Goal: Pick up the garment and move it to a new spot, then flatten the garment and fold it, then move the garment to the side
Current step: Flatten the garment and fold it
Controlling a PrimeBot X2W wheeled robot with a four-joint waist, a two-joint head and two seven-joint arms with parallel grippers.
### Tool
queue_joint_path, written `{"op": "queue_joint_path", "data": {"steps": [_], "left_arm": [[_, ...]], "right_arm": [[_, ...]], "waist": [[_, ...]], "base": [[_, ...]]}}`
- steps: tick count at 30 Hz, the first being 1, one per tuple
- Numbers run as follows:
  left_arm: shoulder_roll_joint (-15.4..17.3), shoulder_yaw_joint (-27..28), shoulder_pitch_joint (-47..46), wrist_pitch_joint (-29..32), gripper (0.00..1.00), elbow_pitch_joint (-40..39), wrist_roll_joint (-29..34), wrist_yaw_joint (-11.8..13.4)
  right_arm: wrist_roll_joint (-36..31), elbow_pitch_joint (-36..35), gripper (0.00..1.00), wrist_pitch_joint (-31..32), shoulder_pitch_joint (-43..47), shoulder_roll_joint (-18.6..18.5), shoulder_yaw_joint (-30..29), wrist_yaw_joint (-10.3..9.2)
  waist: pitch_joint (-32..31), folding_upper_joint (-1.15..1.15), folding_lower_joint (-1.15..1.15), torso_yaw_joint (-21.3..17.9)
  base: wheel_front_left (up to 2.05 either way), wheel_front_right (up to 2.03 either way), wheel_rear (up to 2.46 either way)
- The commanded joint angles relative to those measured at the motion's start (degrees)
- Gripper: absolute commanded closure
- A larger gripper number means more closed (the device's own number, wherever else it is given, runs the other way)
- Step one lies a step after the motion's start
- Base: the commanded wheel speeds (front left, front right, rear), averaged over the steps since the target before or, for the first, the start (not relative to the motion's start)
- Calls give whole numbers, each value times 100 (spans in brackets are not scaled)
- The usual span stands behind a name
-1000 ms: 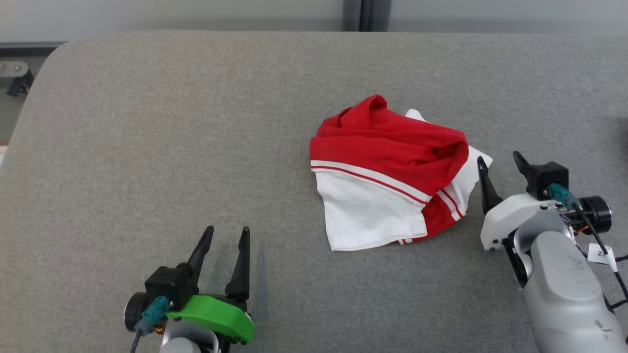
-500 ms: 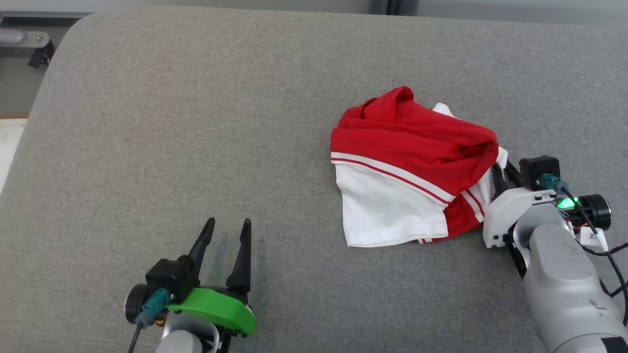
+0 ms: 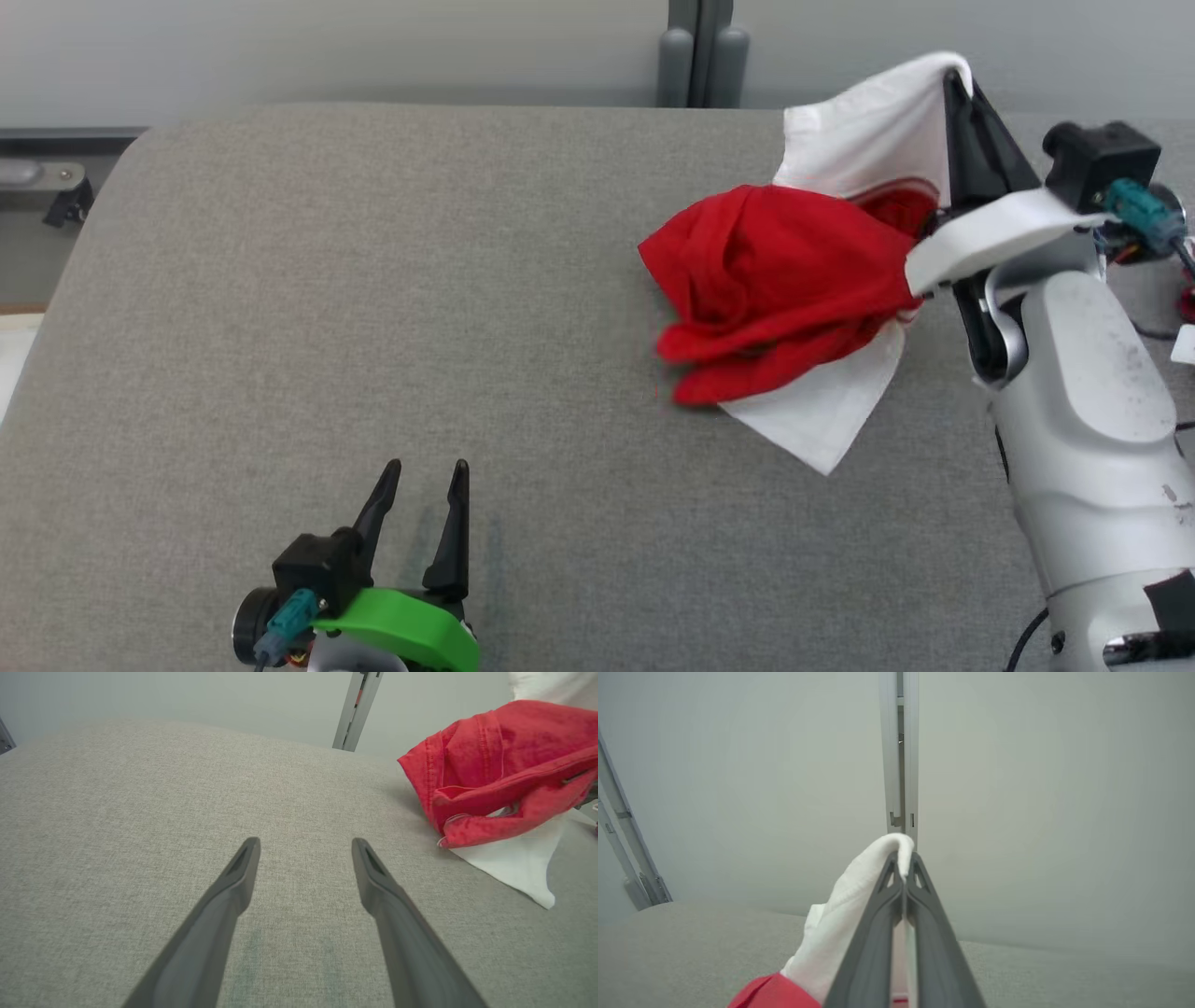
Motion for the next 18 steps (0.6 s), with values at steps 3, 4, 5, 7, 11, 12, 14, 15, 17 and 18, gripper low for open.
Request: {"op": "queue_joint_path", "data": {"steps": [3,4,5,7,11,12,14,15,17,18], "left_arm": [[19,20,133,-2,0,6,23,-24],[18,19,163,-2,0,10,20,-25],[19,19,180,-2,0,15,17,-25],[19,13,190,-2,0,23,12,-25],[19,6,222,-2,0,31,25,-25],[19,1,233,-2,0,34,27,-25],[19,-7,236,-2,0,34,32,-25],[19,-16,238,-2,0,30,31,-25],[19,-18,224,-2,0,16,19,-25],[18,-48,194,-2,0,8,8,-25]], "right_arm": [[496,-282,100,-26,-364,-130,449,-7],[587,-343,100,-26,-488,-192,619,-7],[662,-387,100,-26,-594,-229,735,-7],[789,-419,100,1,-839,-300,982,-7],[920,-317,100,24,-1281,-365,1355,-7],[944,-286,100,22,-1399,-374,1457,-7],[980,-211,100,17,-1604,-358,1648,-7],[982,-172,100,13,-1713,-341,1753,-7],[975,-101,100,7,-1925,-344,1916,-7],[947,-36,100,2,-2060,-372,2000,-7]], "waist": [[-290,0,0,-150],[-321,0,0,-156],[-341,0,0,-157],[-386,0,0,-150],[-461,0,0,-115],[-475,0,0,-98],[-490,0,0,-60],[-494,0,0,-37],[-473,0,0,14],[-440,0,0,57]], "base": [[0,0,0],[0,0,0],[0,0,0],[0,0,0],[0,0,0],[0,0,0],[0,0,0],[0,0,0],[0,0,0],[0,0,0]]}}
